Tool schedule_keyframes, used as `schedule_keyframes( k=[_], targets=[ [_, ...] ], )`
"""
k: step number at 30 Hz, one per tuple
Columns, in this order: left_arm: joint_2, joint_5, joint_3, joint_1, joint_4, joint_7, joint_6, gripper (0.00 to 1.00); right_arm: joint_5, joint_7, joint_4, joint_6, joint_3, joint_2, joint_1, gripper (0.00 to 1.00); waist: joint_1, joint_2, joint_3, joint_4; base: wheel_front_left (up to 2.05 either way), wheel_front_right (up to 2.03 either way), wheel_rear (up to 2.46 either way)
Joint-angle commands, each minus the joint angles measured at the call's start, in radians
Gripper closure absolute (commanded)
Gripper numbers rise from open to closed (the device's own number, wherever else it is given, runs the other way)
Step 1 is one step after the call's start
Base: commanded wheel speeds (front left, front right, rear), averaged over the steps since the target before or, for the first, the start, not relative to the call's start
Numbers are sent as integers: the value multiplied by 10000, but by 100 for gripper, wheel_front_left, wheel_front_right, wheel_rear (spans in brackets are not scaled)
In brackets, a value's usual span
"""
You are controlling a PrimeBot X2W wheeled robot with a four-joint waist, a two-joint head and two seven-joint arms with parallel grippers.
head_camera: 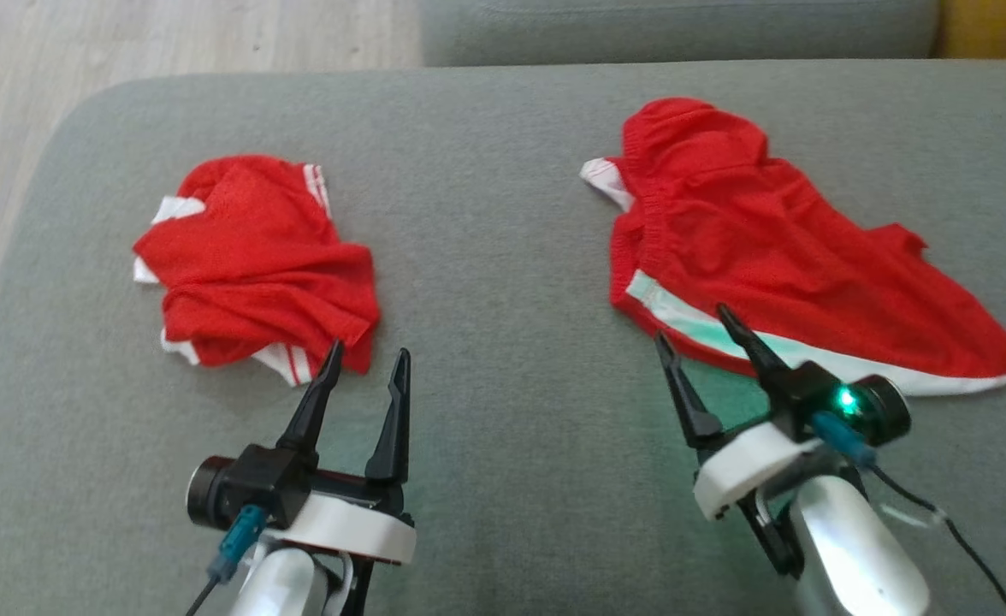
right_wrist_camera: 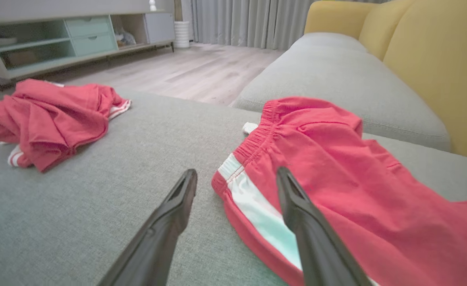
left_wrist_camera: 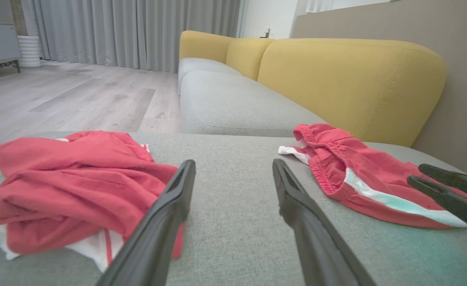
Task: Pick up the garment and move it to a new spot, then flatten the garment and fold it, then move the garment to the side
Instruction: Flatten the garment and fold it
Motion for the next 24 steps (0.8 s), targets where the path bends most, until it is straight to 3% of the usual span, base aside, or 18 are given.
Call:
schedule_keyframes(
  k=[1, 15, 16, 17, 18, 24],
  targets=[
    [3, -11, 231, -353, -295, -95, 4, 0, -117, 42, -186, -7, 245, -20, -452, 0, 0, 0, 134, 177, 0, 0, 0],
    [3, -220, 13, -679, -316, -95, 52, 0, -1658, 716, 2315, -7, -628, -20, -2009, 0, 0, 0, 747, 893, 0, 0, 0],
    [3, -212, 12, -681, -296, -95, 48, 0, -1626, 697, 2488, -7, -557, -20, -2070, 8, 0, 0, 761, 893, 0, 0, 0],
    [3, -201, 11, -686, -280, -95, 41, 0, -1571, 657, 2636, -7, -497, -20, -2130, 79, 0, 0, 767, 890, 0, 0, 0],
    [3, -193, 11, -698, -266, -95, 35, 0, -1493, 600, 2766, -7, -430, -20, -2180, 100, 0, 0, 768, 888, 0, 0, 0],
    [3, -163, 102, -733, -209, -95, 38, 0, -393, 36, 3060, -7, 888, -20, -2214, 100, 0, 0, 618, 758, 0, 0, 0]
  ],
)
